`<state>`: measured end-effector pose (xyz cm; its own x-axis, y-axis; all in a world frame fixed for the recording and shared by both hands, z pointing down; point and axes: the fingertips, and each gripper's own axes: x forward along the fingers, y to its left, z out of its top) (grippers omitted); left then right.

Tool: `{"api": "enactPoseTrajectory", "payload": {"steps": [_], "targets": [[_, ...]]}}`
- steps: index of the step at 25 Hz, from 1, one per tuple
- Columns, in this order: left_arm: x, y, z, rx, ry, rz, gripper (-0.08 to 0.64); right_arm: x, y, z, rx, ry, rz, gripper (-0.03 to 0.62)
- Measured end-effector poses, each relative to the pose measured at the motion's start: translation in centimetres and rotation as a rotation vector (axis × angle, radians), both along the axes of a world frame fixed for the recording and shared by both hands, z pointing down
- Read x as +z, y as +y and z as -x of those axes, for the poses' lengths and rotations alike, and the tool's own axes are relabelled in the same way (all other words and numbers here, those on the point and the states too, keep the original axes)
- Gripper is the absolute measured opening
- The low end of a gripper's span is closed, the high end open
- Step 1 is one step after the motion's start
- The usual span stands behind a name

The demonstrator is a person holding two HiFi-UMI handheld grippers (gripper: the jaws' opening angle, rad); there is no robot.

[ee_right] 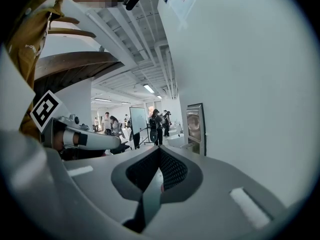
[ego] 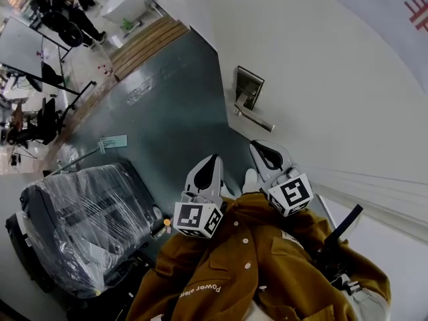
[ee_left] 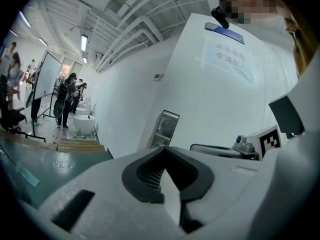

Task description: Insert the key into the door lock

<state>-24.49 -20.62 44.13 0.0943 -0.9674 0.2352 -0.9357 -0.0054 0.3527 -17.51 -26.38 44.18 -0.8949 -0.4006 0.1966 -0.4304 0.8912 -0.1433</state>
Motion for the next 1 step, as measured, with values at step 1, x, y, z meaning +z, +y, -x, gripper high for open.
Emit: {"api": "enactPoseTrajectory", "payload": {"steps": [1], "targets": [[0.08,-0.08,0.01,0.001,0.001,0.000,0.005,0.05,-0.07,0.03,-0.001,0.001,-0.001,0.005]]}}
